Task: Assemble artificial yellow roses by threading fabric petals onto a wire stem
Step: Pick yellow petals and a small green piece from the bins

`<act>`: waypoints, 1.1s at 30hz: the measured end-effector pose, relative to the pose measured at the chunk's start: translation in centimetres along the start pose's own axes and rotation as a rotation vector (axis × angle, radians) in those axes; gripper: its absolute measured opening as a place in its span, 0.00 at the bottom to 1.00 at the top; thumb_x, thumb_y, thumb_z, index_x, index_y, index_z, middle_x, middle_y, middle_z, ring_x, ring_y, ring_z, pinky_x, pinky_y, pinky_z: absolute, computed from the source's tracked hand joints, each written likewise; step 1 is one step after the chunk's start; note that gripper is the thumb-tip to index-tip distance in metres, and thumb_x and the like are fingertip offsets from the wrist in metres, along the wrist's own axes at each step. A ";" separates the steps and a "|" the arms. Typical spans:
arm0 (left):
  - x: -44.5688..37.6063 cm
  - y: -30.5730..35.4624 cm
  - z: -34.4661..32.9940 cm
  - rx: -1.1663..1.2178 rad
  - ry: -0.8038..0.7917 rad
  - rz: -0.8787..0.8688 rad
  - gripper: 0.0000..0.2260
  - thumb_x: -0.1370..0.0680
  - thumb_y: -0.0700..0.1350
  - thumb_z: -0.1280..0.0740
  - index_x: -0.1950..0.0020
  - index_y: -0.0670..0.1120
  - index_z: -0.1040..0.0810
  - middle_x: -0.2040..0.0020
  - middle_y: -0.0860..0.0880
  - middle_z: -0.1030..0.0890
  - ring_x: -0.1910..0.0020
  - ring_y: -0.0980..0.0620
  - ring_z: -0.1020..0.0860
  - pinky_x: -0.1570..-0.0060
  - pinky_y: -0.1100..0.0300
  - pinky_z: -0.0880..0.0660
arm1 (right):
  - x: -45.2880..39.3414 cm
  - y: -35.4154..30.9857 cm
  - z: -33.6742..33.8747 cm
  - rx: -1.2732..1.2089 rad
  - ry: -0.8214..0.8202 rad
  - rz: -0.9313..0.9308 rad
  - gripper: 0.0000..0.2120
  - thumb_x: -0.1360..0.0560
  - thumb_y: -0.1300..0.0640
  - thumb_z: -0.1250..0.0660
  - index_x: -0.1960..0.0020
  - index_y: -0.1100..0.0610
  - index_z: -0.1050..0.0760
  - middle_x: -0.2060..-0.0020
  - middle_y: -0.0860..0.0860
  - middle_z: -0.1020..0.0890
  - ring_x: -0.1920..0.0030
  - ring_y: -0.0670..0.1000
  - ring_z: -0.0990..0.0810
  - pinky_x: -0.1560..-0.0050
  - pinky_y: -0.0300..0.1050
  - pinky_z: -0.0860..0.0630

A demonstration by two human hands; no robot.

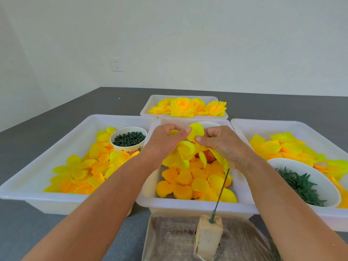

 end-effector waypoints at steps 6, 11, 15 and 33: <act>-0.1 0.7 -0.2 0.527 -0.015 0.172 0.10 0.24 0.48 0.37 0.57 0.41 0.25 0.63 0.45 0.22 0.62 0.49 0.24 0.58 0.57 0.29 | -0.4 0.2 0.2 0.095 0.174 0.006 0.22 0.26 0.53 0.33 0.75 0.54 0.36 0.78 0.47 0.36 0.80 0.42 0.38 0.74 0.35 0.39; -0.1 0.5 0.5 0.325 0.057 -0.016 0.10 0.26 0.32 0.34 0.47 0.41 0.22 0.53 0.41 0.21 0.58 0.47 0.23 0.59 0.57 0.25 | -0.4 0.4 -0.1 0.093 0.126 0.055 0.21 0.28 0.58 0.31 0.78 0.53 0.32 0.82 0.43 0.34 0.79 0.41 0.36 0.75 0.31 0.38; 0.0 0.6 1.3 0.347 0.167 -0.143 0.05 0.26 0.36 0.31 0.59 0.46 0.21 0.64 0.49 0.20 0.67 0.54 0.23 0.67 0.64 0.25 | 0.3 0.2 -0.9 0.065 -0.206 -0.021 0.18 0.28 0.57 0.29 0.76 0.48 0.23 0.78 0.39 0.26 0.75 0.37 0.29 0.70 0.28 0.33; 1.3 0.7 -0.4 0.123 -0.537 -0.046 0.07 0.27 0.35 0.32 0.59 0.47 0.21 0.65 0.54 0.20 0.66 0.59 0.23 0.64 0.66 0.26 | -0.8 0.5 -0.1 -0.143 0.288 -0.032 0.12 0.27 0.67 0.32 0.59 0.50 0.24 0.52 0.55 0.20 0.52 0.54 0.22 0.55 0.49 0.23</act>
Point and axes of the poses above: each hand's wrist, its own x-axis away from the middle knuckle, its own z-axis out of the back of the hand, y = z × x, the point moved 2 cm from there along -x, towards the middle knuckle
